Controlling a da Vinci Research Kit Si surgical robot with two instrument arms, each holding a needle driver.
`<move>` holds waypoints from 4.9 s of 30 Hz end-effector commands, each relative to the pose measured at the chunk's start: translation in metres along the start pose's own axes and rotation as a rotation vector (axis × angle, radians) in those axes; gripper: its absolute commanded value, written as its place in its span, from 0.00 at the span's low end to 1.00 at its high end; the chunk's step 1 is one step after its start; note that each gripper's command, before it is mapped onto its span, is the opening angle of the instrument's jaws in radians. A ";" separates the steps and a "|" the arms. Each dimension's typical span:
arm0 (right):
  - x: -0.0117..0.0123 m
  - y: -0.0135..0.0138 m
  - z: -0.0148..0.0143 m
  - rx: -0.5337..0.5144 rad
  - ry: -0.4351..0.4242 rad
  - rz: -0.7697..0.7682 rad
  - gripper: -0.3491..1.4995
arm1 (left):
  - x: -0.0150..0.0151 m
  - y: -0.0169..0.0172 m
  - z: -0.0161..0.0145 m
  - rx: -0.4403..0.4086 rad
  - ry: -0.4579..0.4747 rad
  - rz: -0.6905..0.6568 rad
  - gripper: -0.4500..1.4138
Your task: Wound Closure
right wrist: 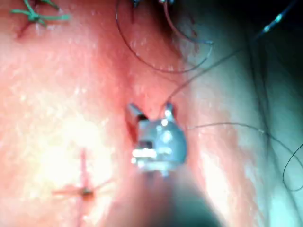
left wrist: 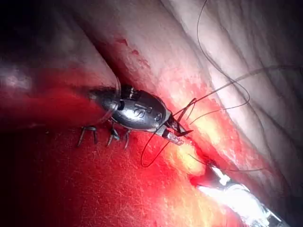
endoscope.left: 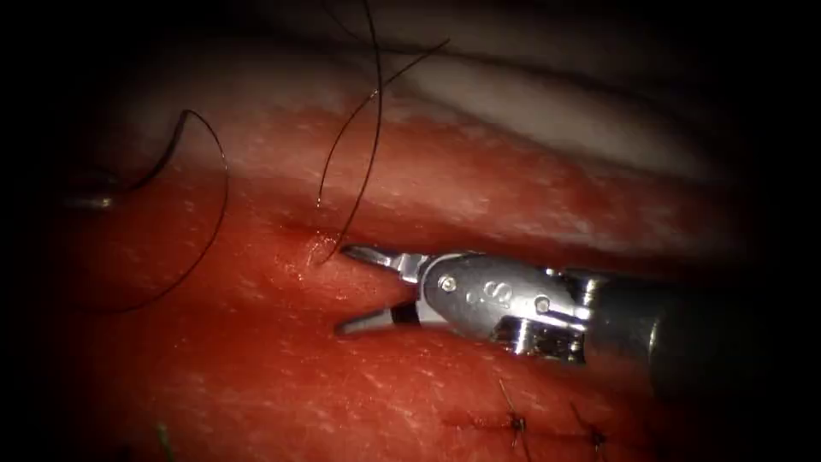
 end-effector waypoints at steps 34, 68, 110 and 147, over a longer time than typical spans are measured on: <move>0.0069 -0.0122 -0.0003 0.141 -0.062 0.212 0.00 | -0.0009 0.0003 0.0004 -0.002 0.003 0.000 0.05; 0.0050 -0.0036 0.0001 0.082 -0.024 -0.038 0.82 | -0.0013 0.0003 0.0004 -0.002 0.000 -0.003 0.05; 0.0016 -0.0042 0.0012 0.078 -0.085 0.044 0.00 | -0.0013 0.0002 0.0003 -0.002 0.000 -0.003 0.05; 0.0150 -0.0191 -0.0022 0.294 -0.014 0.053 0.56 | -0.0016 0.0001 0.0003 0.003 -0.002 -0.002 0.05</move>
